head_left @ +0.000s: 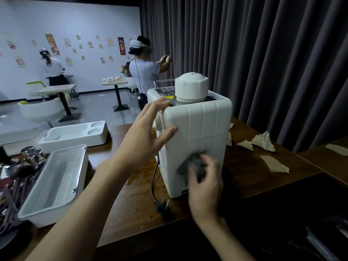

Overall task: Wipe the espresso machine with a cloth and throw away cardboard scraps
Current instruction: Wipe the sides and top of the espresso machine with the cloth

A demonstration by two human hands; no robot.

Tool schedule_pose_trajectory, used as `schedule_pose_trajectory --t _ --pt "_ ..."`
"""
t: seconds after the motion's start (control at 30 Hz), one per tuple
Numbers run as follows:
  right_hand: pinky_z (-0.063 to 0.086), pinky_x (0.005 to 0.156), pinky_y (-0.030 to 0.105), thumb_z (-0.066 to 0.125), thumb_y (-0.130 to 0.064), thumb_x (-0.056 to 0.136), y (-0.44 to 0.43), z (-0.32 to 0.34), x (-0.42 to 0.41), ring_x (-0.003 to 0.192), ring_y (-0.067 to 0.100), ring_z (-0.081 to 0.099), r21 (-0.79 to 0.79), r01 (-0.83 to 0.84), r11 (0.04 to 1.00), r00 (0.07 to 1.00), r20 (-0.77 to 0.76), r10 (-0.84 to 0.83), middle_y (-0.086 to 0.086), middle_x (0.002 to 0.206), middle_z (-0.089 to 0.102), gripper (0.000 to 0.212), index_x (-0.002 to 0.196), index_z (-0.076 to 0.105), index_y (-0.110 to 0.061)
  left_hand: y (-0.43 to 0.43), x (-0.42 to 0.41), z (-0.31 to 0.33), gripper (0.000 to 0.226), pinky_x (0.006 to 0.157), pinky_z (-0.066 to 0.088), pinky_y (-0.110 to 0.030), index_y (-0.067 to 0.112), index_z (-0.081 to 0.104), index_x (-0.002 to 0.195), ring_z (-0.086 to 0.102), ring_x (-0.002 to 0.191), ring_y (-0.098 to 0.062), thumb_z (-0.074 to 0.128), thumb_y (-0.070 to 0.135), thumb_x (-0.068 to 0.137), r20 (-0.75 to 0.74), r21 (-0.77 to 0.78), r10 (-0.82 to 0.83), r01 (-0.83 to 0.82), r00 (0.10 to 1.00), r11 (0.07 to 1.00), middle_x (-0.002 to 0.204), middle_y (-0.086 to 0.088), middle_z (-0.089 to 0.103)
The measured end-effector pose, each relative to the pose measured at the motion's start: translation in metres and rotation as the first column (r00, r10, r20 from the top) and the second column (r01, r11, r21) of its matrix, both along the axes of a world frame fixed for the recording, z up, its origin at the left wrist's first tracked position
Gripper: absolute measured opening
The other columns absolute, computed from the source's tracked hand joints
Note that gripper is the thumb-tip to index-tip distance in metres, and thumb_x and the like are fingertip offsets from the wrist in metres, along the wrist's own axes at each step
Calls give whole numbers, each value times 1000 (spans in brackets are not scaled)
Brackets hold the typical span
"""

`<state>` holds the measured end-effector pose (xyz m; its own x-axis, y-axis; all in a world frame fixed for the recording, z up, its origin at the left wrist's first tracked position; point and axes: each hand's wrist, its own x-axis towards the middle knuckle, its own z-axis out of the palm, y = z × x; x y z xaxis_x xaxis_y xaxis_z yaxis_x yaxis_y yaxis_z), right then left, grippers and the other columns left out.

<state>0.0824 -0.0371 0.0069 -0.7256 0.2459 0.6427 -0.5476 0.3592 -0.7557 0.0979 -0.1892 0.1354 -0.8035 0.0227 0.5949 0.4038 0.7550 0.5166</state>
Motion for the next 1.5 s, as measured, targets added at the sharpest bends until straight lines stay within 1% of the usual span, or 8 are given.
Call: schedule_pose_trajectory --t 0.1,0.23,0.43,0.7,0.97,1.2,1.3,1.5 --pt "53 82 25 69 -11 86 29 18 -27 101 10 56 -129 143 981 989 41 -139 -7 109 53 36 121 60 -9 -1 -3 -1 54 108 46 -47 41 40 138 35 134 3 60 53 90 1 -1 5 -5 1000 1000 143 33 30" --pt "50 82 17 68 -4 86 21 18 -26 96 2 53 -99 166 981 983 -64 -173 -5 103 52 26 112 67 -1 -1 -5 -3 53 106 49 -48 41 40 137 37 137 -3 59 55 90 -9 12 -4 4 1000 1000 144 31 31" --pt "47 83 13 69 -9 84 -12 11 4 96 -1 49 218 -9 976 966 -250 65 2 103 57 13 95 68 -3 -2 -5 -6 53 105 48 -47 43 42 135 38 141 -4 59 58 87 -26 52 -29 31 999 998 150 29 33" --pt "48 84 11 70 -1 85 28 45 -38 95 -1 48 -119 163 979 971 -158 -181 -1 103 50 28 112 67 2 -3 -5 -4 56 106 48 -49 42 40 137 39 140 -8 57 61 87 3 46 -25 25 1000 999 147 31 31" --pt "51 85 18 73 -1 81 4 43 -15 95 11 57 301 21 953 933 -348 89 8 104 58 17 97 68 1 0 -2 -3 55 110 45 -42 38 43 138 35 139 3 62 51 88 -32 43 -12 13 999 999 148 28 34" --pt "47 86 12 67 -4 89 38 78 -50 96 1 49 -137 152 979 964 -197 -178 5 104 53 27 115 65 2 -1 -2 -1 57 108 47 -39 41 41 139 37 138 1 60 57 87 -7 42 -30 31 1000 999 145 35 31" --pt "39 89 6 68 -1 87 14 79 -33 96 3 48 -36 116 993 940 -319 -121 11 100 57 23 109 67 5 0 -1 -1 55 102 50 -25 38 43 139 38 137 4 62 50 88 -13 88 -64 65 998 994 149 29 33" --pt "49 88 23 68 -2 86 14 86 -32 98 15 56 237 9 971 897 -431 97 11 106 60 21 107 69 2 0 0 1 54 94 46 -8 38 44 138 38 136 9 63 45 87 1 133 -121 119 993 984 148 29 35"
